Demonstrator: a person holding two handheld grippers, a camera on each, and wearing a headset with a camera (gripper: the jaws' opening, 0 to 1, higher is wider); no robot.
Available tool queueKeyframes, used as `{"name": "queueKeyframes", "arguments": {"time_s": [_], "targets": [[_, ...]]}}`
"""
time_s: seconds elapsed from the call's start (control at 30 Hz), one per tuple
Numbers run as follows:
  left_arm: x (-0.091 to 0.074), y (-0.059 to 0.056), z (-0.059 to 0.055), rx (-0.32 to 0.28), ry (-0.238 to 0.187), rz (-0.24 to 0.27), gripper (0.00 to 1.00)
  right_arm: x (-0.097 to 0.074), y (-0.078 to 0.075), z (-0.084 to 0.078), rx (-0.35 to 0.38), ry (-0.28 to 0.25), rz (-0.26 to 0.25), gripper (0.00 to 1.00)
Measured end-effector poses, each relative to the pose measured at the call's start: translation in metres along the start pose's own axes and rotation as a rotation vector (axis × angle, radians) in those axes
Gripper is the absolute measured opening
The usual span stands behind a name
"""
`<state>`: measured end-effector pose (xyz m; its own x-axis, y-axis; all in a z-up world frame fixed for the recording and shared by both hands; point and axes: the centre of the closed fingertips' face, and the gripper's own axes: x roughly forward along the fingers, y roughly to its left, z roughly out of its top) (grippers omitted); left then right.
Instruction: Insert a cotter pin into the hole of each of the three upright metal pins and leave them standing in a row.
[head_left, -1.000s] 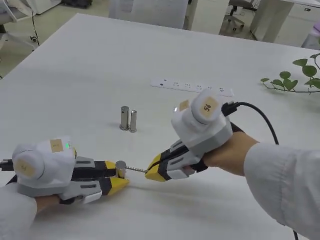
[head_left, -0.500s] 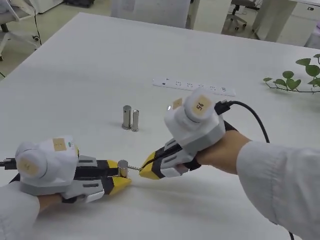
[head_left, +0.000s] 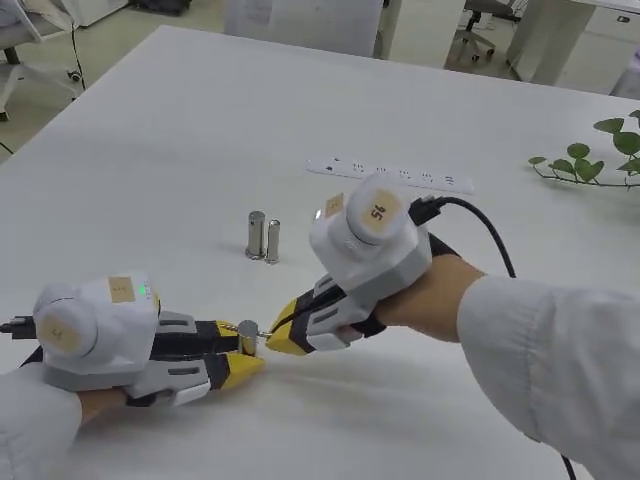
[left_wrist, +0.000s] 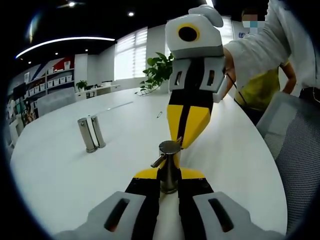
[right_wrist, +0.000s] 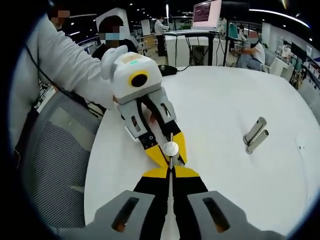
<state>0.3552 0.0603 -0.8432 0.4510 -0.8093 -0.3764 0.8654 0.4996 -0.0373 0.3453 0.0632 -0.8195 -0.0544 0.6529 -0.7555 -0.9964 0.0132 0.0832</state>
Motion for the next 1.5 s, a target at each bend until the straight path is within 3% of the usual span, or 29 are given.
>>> {"name": "queueKeyframes", "arguments": {"time_s": [0.83,1.27,1.5], "targets": [[-0.0008,0.0008,0.0004,0.003,0.003,0.006,0.11,0.0047,0.0001,0.0064,-0.153,0.064,-0.006,0.02],[-0.0003,0.0006,0.0006,0.001,0.003,0.012,0.11,0.0044,-0.0009,0.0047,-0.113,0.067,-0.011,0.04],[-0.0001,-0.0002,0.0004,0.002,0.002,0.011,0.11,0.0024,-0.003,0.0044,-0.077,0.058,-0.015,0.1]]}}
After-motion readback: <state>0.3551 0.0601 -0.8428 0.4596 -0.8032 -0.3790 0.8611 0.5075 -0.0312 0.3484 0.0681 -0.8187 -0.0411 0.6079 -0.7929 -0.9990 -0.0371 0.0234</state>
